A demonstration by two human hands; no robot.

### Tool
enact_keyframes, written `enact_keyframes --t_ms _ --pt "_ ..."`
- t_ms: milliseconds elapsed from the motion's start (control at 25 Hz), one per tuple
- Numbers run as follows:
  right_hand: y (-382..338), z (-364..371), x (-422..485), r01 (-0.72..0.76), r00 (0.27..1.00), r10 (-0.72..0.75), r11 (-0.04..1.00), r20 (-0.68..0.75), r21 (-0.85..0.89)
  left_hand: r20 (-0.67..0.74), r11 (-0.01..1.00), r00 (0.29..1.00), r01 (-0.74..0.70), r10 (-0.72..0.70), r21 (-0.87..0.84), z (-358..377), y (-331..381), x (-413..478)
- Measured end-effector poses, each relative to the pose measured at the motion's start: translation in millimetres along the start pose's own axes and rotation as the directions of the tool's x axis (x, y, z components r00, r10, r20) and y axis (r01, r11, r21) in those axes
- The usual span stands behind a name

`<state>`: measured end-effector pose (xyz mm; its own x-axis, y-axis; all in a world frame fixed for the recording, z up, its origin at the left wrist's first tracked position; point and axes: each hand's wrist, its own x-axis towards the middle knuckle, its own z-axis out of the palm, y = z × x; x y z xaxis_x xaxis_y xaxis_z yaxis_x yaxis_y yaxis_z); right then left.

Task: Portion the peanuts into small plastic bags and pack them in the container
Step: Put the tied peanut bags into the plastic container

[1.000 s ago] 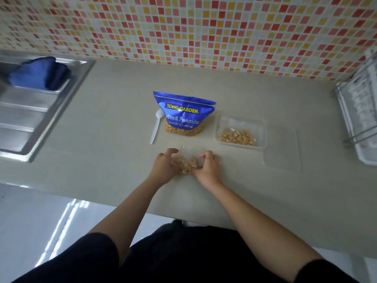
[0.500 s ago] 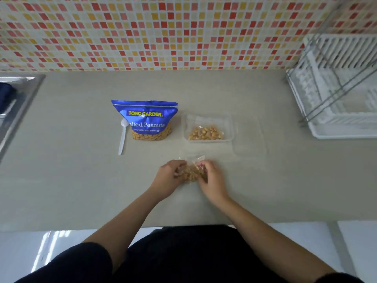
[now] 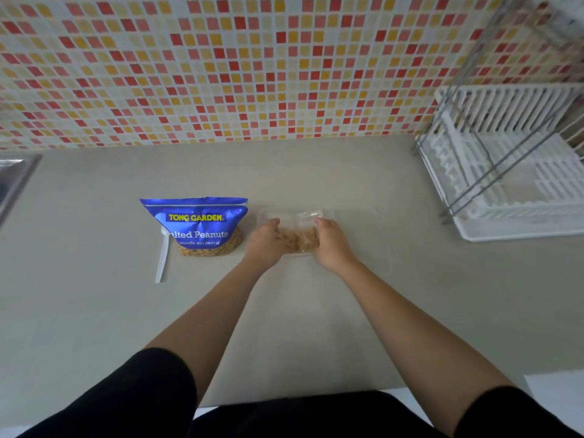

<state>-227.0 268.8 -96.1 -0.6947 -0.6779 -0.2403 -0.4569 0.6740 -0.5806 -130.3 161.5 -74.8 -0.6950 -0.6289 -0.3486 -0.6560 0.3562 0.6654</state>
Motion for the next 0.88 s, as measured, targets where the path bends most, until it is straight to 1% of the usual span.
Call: enact_keyframes --t_ms 80,120,160,200,240,280,320,360,400,440,480,520,560,680,760,800,840,880 --pt "0 3 4 0.003 0.997 0.008 0.99 0.076 -0.143 0.034 0.993 0.999 -0.033 0.029 0.113 6 -1 3" --pt "-1 4 6 0.005 0.997 0.012 0.979 0.078 -0.205 0.035 0.981 0.997 -0.068 0.062 0.182 8 -3 5" --pt "-3 2 5 -0.004 0.999 0.016 0.969 0.05 -0.246 0.029 0.961 0.995 -0.099 0.095 0.257 8 -4 3" --pt "-6 0 4 -0.008 1.0 0.007 0.968 -0.006 -0.252 -0.002 0.937 0.99 -0.13 0.138 0.324 9 -7 2" --pt "-7 -4 2 -0.012 0.996 -0.007 0.975 -0.085 -0.22 -0.063 0.919 0.98 -0.153 0.188 0.364 10 -12 1" --pt "-5 -9 -2 -0.021 0.982 -0.011 0.986 -0.191 -0.164 -0.126 0.906 0.966 -0.16 0.225 0.392 10 -18 -1" --pt "1 -15 -7 -0.057 0.956 0.024 0.993 -0.291 -0.106 -0.188 0.903 0.952 -0.148 0.24 0.402 10 -23 -3" --pt "11 -20 -13 -0.137 0.932 0.107 0.989 -0.347 -0.062 -0.232 0.908 0.945 -0.122 0.23 0.401 9 -28 -5" --pt "22 -23 -19 -0.264 0.908 0.24 0.964 -0.344 -0.024 -0.233 0.922 0.956 -0.082 0.18 0.378 7 -30 -8" --pt "35 -25 -25 -0.406 0.873 0.391 0.914 -0.293 0.009 -0.206 0.941 0.969 -0.06 0.134 0.334 6 -31 -10" --pt "47 -23 -31 -0.518 0.831 0.509 0.855 -0.225 0.023 -0.185 0.958 0.976 -0.06 0.116 0.28 5 -31 -13" --pt "57 -19 -37 -0.586 0.796 0.579 0.81 -0.174 0.015 -0.184 0.968 0.975 -0.081 0.127 0.237 5 -31 -15" --pt "64 -14 -41 -0.61 0.784 0.603 0.792 -0.147 -0.005 -0.191 0.971 0.971 -0.104 0.146 0.216 6 -29 -17" --pt "71 -6 -47 -0.602 0.791 0.587 0.797 -0.174 -0.05 -0.212 0.973 0.965 -0.113 0.155 0.2 6 -27 -21" --pt "71 -10 -49 -0.637 0.76 0.623 0.77 -0.184 -0.029 -0.211 0.974 0.966 -0.106 0.149 0.201 7 -27 -21" --pt "71 -13 -50 -0.645 0.745 0.64 0.763 -0.187 0.039 -0.207 0.973 0.967 -0.102 0.145 0.207 6 -27 -22" --pt "72 -15 -50 -0.611 0.745 0.631 0.776 -0.215 0.158 -0.204 0.972 0.968 -0.102 0.146 0.211 6 -27 -23" --pt "75 -17 -49 -0.517 0.754 0.595 0.799 -0.277 0.307 -0.196 0.971 0.969 -0.109 0.151 0.213 7 -28 -23"
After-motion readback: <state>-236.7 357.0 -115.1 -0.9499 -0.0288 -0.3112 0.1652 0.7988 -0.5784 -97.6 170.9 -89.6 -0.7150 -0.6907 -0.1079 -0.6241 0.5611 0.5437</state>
